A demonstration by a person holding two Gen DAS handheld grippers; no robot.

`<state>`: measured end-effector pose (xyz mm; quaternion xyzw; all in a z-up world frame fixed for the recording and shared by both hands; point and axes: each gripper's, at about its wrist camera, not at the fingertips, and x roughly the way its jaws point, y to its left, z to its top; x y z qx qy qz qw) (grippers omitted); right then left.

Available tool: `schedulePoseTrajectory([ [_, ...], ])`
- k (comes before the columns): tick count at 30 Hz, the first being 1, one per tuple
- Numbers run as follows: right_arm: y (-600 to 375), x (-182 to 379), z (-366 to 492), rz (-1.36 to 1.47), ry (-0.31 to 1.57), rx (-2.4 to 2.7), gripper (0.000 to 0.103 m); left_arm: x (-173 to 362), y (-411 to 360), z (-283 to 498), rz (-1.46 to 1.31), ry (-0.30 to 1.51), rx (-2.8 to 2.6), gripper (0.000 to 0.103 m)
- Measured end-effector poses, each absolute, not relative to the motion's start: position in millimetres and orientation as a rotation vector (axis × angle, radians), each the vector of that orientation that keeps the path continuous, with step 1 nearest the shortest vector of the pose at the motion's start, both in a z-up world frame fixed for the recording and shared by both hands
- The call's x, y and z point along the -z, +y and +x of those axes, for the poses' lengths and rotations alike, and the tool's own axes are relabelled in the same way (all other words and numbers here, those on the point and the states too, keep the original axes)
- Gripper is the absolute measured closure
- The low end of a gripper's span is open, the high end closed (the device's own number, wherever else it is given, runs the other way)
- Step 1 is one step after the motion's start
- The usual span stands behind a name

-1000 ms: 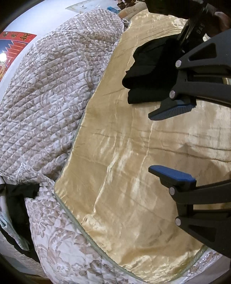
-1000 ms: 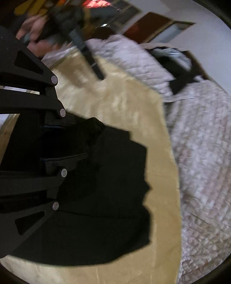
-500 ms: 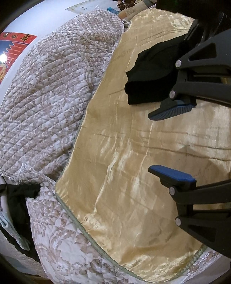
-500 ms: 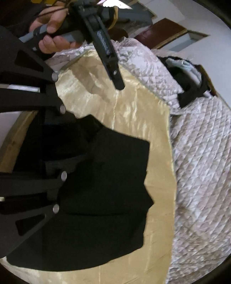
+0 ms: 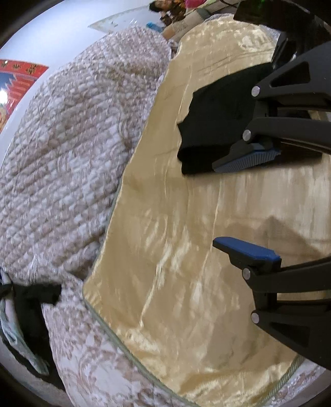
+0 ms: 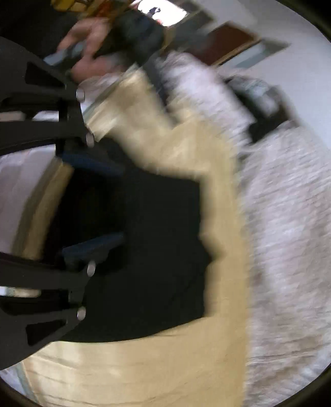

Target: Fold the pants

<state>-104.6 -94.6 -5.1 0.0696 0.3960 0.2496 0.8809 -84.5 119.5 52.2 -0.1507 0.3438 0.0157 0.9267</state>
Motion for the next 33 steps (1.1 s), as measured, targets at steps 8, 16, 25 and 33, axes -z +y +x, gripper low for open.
schedulePoseTrajectory([
  [8,-121.7,-27.3,-79.7,0.128,0.782,-0.502,0.067,-71.8,72.5,-55.8,-0.235,0.699,0.086,0.048],
  [16,-147.1,-15.0,17.3,0.080,0.834,-0.380,0.069,-51.2,25.5,6.6,-0.082,0.762,0.163,0.048],
  [25,-168.4,0.1,33.3,0.131,0.848,-0.341,0.074,-33.1,24.4,10.8,-0.043,0.806,0.115,0.045],
  [33,-167.0,-20.9,-5.5,0.098,0.771,-0.341,0.072,-48.7,26.9,-14.6,-0.040,0.775,0.098,0.045],
])
